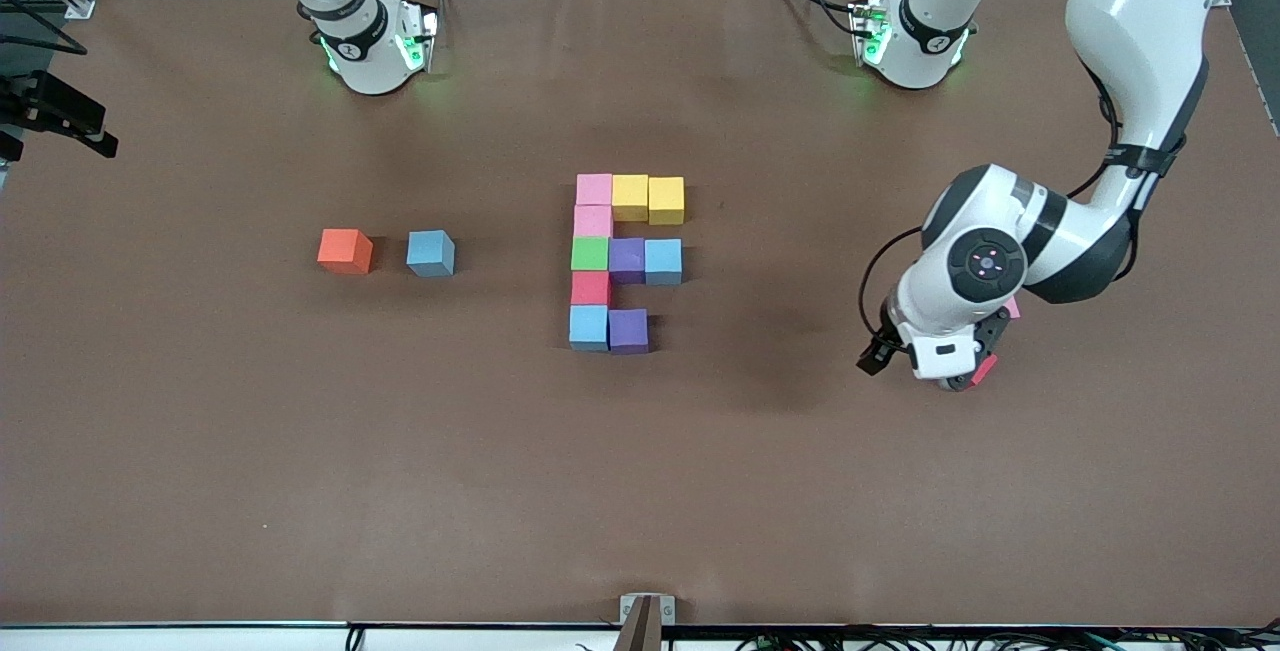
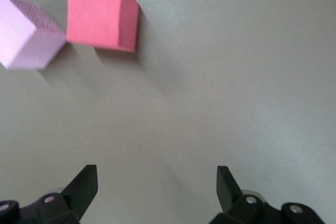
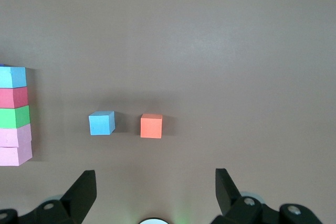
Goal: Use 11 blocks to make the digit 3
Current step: 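Lower the left gripper onto the red cube and close it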
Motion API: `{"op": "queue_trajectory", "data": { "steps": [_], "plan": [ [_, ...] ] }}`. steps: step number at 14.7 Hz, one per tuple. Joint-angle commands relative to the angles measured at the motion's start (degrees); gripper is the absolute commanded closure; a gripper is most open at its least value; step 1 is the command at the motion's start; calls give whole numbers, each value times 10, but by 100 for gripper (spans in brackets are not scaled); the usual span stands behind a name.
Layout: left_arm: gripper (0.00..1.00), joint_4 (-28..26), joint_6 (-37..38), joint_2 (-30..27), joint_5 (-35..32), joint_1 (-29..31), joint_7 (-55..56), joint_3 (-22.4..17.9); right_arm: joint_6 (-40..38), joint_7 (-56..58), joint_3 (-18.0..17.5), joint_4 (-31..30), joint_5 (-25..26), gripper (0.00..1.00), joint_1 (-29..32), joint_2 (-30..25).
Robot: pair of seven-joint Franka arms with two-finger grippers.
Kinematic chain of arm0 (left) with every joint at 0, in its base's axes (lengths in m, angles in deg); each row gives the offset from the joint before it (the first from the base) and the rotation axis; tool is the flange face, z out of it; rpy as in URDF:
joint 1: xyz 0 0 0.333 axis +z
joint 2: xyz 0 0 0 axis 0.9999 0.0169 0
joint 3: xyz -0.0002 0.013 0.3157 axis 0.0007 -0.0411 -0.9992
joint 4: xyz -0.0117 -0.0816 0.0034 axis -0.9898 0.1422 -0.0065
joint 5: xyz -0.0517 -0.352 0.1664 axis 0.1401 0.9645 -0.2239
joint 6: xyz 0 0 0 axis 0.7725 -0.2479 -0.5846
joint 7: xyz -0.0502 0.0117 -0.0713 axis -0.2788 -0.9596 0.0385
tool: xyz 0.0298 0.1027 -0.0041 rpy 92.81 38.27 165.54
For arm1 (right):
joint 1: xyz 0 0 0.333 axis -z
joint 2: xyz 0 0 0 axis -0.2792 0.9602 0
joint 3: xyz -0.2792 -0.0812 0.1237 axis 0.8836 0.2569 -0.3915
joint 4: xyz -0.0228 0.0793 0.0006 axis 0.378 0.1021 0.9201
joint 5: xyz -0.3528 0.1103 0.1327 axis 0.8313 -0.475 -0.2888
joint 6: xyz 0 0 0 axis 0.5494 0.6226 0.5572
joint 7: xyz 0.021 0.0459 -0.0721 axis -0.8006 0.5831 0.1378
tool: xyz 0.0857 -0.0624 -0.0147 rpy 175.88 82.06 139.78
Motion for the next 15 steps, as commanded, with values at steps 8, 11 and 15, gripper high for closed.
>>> {"op": "queue_trajectory", "data": {
  "steps": [8,11,15],
  "plan": [
    [0,-38,-79,6,-54,98,-76,1,-10,-12,-3,-18,-7,0,2,-34],
    [0,-34,-86,28,-92,116,-92,1,-11,-11,-3,-20,-9,0,2,-34],
    [0,-34,-115,51,-103,134,-91,-1,-13,-7,-2,-20,-8,0,2,-34]
  ]
}}
